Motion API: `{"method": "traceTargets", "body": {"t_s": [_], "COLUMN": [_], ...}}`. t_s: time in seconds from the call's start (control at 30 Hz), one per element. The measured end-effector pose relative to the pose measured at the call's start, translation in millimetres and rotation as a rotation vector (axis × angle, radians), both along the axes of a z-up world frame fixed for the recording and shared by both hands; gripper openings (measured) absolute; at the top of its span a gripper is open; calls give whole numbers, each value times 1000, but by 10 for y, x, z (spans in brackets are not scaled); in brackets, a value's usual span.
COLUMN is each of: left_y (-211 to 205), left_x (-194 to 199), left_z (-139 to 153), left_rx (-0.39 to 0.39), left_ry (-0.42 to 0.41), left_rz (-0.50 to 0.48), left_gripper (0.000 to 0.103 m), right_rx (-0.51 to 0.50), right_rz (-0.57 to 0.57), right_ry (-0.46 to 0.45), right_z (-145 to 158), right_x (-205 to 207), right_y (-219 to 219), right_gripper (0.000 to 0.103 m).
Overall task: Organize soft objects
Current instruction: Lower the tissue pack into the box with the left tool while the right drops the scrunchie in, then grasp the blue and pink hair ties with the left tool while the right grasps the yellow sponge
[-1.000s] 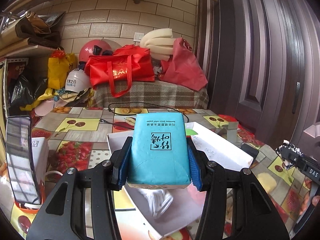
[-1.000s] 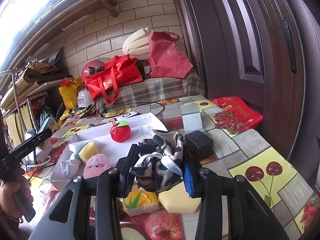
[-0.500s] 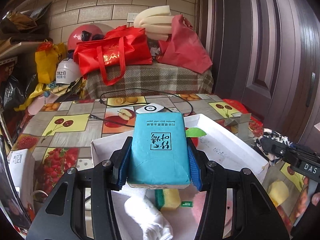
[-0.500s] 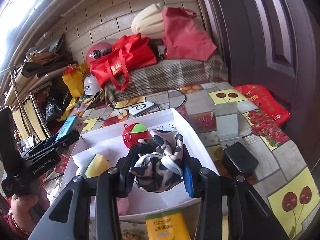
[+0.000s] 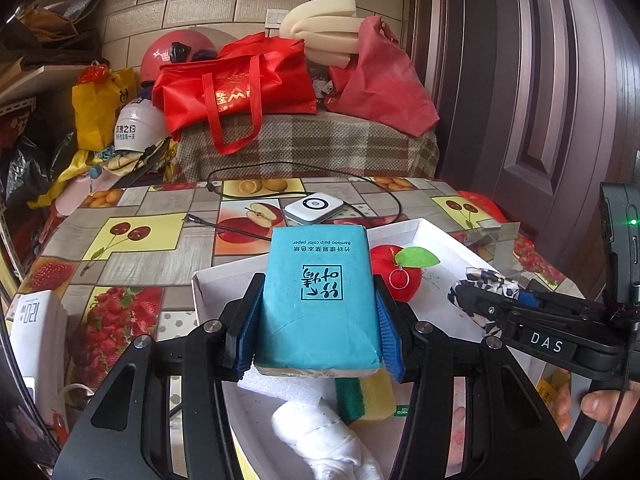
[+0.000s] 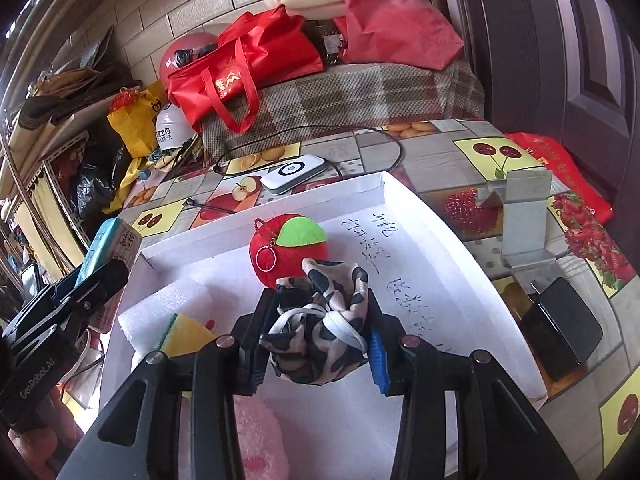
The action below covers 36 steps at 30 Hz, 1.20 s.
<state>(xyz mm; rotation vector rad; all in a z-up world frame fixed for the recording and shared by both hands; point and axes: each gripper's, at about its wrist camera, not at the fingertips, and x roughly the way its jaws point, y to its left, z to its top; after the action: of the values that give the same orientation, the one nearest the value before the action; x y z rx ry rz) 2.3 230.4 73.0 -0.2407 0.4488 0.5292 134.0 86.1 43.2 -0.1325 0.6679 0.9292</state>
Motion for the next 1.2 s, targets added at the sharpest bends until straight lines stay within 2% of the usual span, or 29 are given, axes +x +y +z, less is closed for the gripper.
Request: {"method": "traceTargets", "body": {"t_s": [0.03,0.1,0.17,0.2,0.23,0.33,0.4,0.43,0.47,0.57,0.7,0.77,0.83,0.97,1.03,1.1,1.2], "left_y": [21,51,64,58,51,11,1,-3,-14,-91,-248,-327,-410,-577,-656,-740,-893], "left_x": [3,-19,-49,-67,-93,-133,-153,-164,-173,-176,-178,-176,-186,-244,-322,-432,-571], "left_z": [-9,-6,24,45,68,132,166,183,203,256,321,355,380,393,388,358,255], "left_rx": [-13,-25,-22,-15,-1,42,42,37,37,52,76,88,100,106,90,77,67], "left_ry": [-1,-15,-35,-48,-63,-81,-88,-96,-101,-104,-107,-105,-103,-89,-97,-110,-106], "left_rz": [-1,14,22,27,33,42,45,41,38,27,-3,-12,-18,-48,-75,-99,-156], "left_gripper": [50,54,74,91,103,103,103,103,103,103,103,103,103,103,103,103,103], "right_rx": [5,15,26,33,43,95,127,143,162,241,454,521,518,568,550,524,422], "right_rz": [-8,-15,-17,-17,-17,-12,-10,-17,-23,-51,-93,-118,-171,-276,-371,-429,-483], "right_ry": [0,9,1,-9,-22,-42,-58,-71,-85,-124,-184,-191,-143,58,36,-42,-80], "right_z": [7,12,18,29,44,122,184,219,255,377,596,695,726,536,426,317,147], "right_x": [13,46,27,9,-16,-113,-184,-223,-259,-365,-527,-530,-468,-207,-188,-216,-178], "right_y": [12,10,-15,-33,-59,-166,-260,-307,-373,-642,-1209,-1451,-1635,-2047,-2239,-2393,-2531], "right_gripper": [44,58,82,85,85,85,89,93,101,103,103,103,103,103,103,103,103]}}
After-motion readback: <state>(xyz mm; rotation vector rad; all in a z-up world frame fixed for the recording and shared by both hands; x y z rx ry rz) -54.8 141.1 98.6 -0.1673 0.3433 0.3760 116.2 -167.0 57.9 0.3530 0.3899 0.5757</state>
